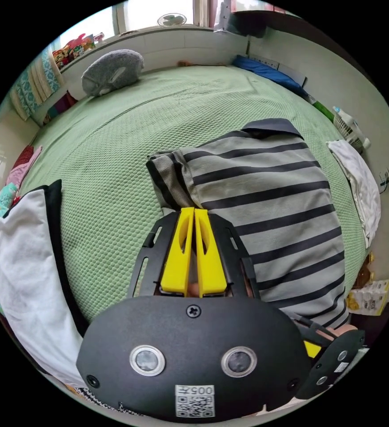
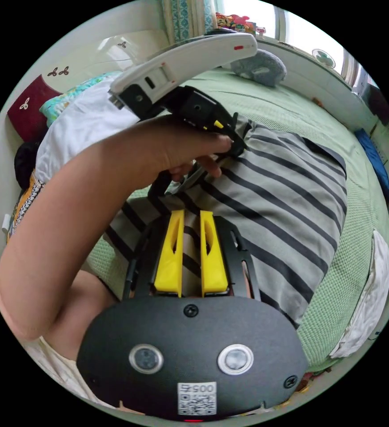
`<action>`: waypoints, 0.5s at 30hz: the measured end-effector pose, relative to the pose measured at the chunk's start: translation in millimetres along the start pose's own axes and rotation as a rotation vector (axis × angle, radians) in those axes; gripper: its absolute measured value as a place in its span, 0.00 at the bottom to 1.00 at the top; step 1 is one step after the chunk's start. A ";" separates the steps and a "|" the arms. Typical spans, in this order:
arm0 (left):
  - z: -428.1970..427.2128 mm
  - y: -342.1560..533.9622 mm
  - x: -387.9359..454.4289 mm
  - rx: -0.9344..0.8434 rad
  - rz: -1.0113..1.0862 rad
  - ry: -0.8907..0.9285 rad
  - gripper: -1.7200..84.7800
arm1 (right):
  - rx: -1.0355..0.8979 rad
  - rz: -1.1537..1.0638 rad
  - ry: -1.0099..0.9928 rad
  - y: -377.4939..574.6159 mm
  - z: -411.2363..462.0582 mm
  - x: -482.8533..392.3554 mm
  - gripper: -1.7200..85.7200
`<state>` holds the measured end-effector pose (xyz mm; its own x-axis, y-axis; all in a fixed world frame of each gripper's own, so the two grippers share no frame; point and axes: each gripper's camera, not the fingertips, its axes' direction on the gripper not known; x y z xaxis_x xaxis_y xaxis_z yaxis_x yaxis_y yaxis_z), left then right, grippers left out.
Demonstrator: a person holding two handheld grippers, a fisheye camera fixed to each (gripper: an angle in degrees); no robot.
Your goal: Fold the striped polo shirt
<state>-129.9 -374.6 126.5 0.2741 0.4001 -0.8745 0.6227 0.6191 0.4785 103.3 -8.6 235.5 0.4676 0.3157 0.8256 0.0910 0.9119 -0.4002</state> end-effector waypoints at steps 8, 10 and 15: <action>-41.1 29.1 -17.4 0.087 -0.066 0.063 0.01 | 0.083 -0.083 0.161 29.8 -15.9 -36.4 0.00; -72.8 47.0 -22.6 0.159 -0.059 0.053 0.01 | 0.090 -0.115 0.201 41.1 -32.4 -45.7 0.00; -134.6 125.2 -47.6 0.250 -0.073 0.057 0.01 | 0.251 0.090 0.067 111.9 -103.1 -38.4 0.01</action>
<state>-163.7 -225.2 238.7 0.1842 0.4022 -0.8968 0.8029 0.4648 0.3733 186.3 54.2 118.0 0.5217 0.3878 0.7599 -0.1701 0.9201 -0.3528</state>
